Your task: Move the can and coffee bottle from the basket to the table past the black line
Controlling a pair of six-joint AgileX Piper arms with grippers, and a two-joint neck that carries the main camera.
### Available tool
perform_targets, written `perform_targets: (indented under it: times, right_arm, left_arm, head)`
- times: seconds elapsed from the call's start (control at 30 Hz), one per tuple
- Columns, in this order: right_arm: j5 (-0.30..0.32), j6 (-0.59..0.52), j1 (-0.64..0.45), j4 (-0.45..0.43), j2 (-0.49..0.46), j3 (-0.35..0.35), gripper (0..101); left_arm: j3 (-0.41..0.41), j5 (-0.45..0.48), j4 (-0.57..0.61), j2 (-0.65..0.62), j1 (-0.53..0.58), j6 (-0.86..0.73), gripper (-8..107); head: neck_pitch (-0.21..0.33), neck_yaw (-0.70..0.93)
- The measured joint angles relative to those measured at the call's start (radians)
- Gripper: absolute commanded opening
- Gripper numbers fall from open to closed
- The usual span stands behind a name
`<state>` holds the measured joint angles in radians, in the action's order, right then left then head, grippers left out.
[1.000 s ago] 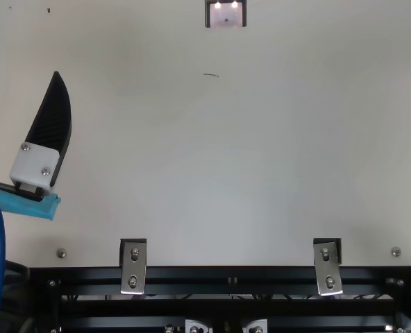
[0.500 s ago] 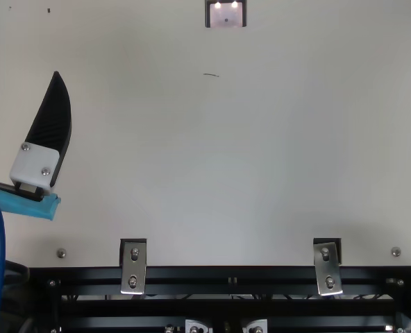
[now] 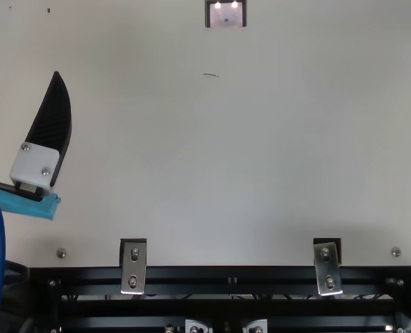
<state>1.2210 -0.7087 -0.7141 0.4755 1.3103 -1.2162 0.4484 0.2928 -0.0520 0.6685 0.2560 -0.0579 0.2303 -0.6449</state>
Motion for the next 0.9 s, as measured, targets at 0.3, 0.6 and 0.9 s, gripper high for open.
perform_targets:
  times: [0.3,0.6,0.9]
  right_arm:
    - [-0.001,-0.02,0.073,0.064,-0.004,0.035,101]
    - [-0.003,-0.093,0.195,0.181,-0.04,0.142,101]
    - [-0.005,-0.159,0.339,0.339,-0.093,0.285,101]
  left_arm:
    - [0.0,0.0,0.0,0.0,0.0,0.0,90]
    - [0.0,0.0,0.0,0.0,0.0,0.0,90]
    - [0.0,0.0,0.0,0.0,0.0,0.0,90]
  head:
    - [0.0,0.0]
    - [0.0,0.0]
    - [0.0,0.0]
